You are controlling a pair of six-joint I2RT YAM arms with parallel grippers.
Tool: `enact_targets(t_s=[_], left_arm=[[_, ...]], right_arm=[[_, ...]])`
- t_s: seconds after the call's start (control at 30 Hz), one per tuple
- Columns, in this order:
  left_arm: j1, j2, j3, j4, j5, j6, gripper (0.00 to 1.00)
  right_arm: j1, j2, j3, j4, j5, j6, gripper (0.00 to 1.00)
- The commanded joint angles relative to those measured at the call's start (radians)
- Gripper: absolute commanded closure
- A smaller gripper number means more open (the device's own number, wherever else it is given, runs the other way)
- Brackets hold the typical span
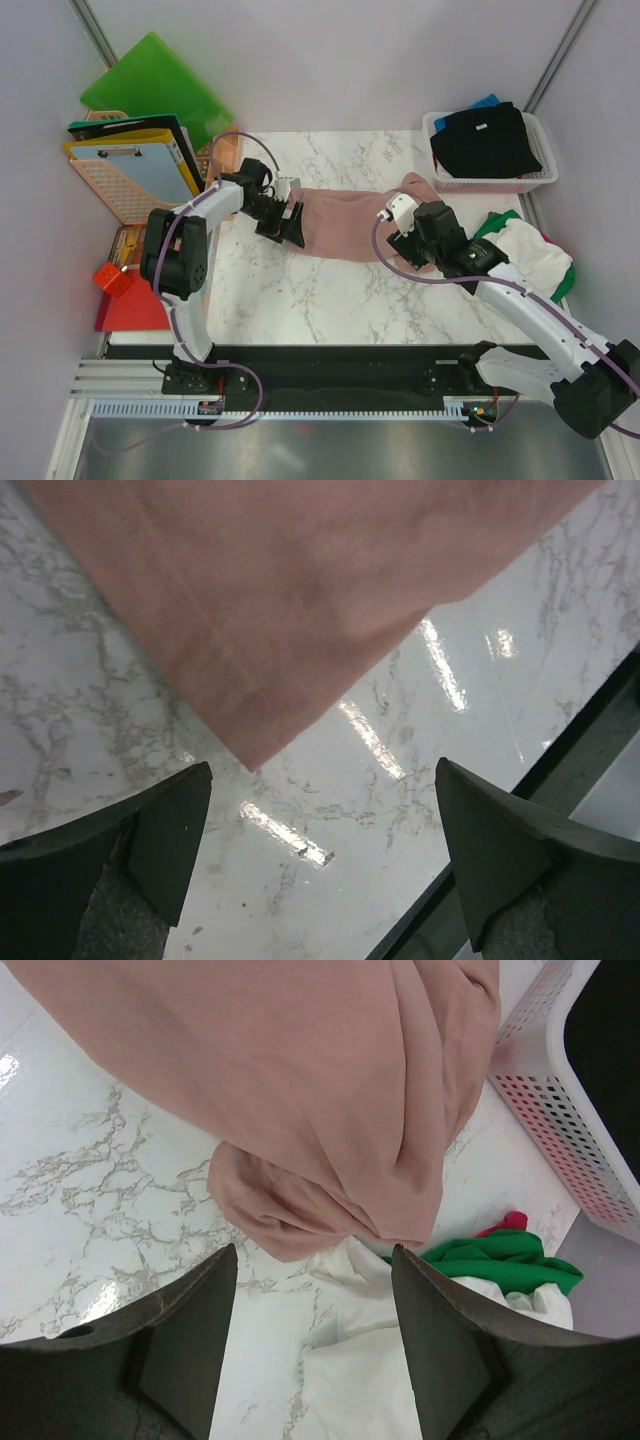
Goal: Fold and stack the t-shirts
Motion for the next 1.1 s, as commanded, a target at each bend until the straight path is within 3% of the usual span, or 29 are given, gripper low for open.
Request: enact_targets(t_s=[0.0,0.4,0.43,0.47,0.5,0.53,1.07], left_arm=[[-0.002,-0.039,-0.01,0.048,-0.13,-0.051,0.0],[-0.051,0.065,0.013,0.041,-0.044,-0.068,0.01],[-0.053,0.071,0.018,0.032,-0.043,-0.068,0.09],[-0.053,0.093,0.027,0.021,-0.056,-0.068,0.52],[-0.053,0.093,0.027,0.021,-0.057,-0.068,0.66],[-0.053,0.096,0.03,0.018,-0.055,-0.065,0.96],[-0.064,-0.071,-0.022,-0.005,-0.225,0.015,0.98]], right_arm=[[-0.001,0.001,-0.01,0.046,0.013,0.024,0.3],[-0.001,-0.006,-0.037,0.064,0.039,0.008,0.3],[0.001,-0.005,-0.037,0.063,0.036,0.01,0.3],[-0.001,0.003,-0.031,0.069,0.036,0.014,0.3],[-0.001,0.003,-0.031,0.069,0.031,0.014,0.3],[-0.001,0.006,-0.031,0.069,0.027,0.014,0.3],[0.001,0.006,-0.044,0.084,0.013,0.024,0.32]])
